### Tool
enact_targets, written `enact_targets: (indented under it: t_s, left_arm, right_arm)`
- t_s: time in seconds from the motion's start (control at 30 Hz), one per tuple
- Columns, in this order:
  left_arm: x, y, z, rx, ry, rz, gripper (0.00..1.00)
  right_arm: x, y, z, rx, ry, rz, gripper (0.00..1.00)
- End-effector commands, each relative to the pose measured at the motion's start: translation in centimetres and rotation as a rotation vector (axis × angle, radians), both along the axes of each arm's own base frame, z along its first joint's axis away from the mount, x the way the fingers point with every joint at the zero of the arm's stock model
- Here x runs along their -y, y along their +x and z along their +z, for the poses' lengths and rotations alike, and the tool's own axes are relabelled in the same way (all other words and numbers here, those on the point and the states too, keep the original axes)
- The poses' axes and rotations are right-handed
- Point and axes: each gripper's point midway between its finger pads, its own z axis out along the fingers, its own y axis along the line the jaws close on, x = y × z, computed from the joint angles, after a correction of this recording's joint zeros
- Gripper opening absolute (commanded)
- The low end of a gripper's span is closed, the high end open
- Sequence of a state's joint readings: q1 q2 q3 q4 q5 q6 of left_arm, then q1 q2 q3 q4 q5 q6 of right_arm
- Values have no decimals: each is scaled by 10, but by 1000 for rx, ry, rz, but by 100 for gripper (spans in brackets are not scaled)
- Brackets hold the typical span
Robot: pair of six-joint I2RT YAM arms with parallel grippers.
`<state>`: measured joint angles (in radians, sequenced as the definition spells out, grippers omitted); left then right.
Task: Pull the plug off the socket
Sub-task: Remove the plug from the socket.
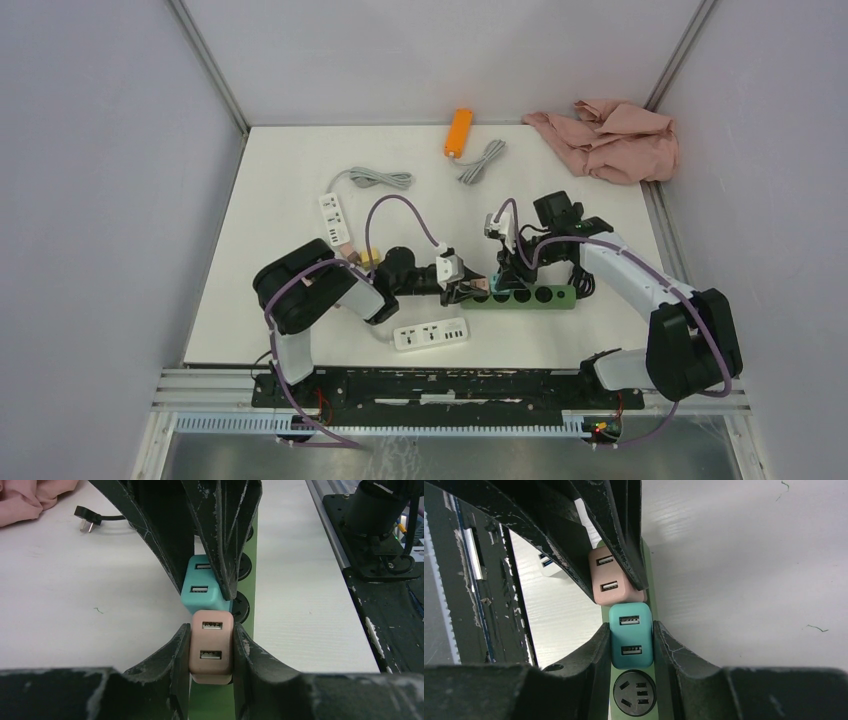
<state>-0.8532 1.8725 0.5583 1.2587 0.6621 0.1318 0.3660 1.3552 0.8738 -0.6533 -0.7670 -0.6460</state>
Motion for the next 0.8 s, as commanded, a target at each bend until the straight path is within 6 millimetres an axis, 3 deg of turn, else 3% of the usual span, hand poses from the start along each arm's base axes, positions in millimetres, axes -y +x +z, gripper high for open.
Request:
enact_targets:
  t_s: [0.0, 0.17, 0.27, 0.33, 0.57, 0.63, 0.77]
  left_arm:
    - [-6, 5, -37, -44, 112, 55, 3]
    - [-6, 5, -37, -39, 109, 56, 3]
    - [-6, 5, -37, -38, 108, 55, 3]
    - [-5, 5, -36, -40, 108, 55, 3]
    - [-5, 6, -37, -42, 111, 55, 3]
    - [-5, 6, -38, -42, 112, 56, 3]
    - [-5, 6, -38, -42, 112, 58, 3]
  right_arm:
    - [-19, 3, 61, 21, 251, 27, 0]
    - [-7, -37, 55, 78, 259, 249, 0]
    - [-12, -65, 63, 87, 337, 388, 0]
    - [-18, -71, 66, 86, 350, 426, 0]
    - [-45, -32, 68, 51, 308, 233, 0]
    - [-41, -22, 64, 58, 267, 187, 0]
    - [-27, -20, 61, 76, 225, 192, 0]
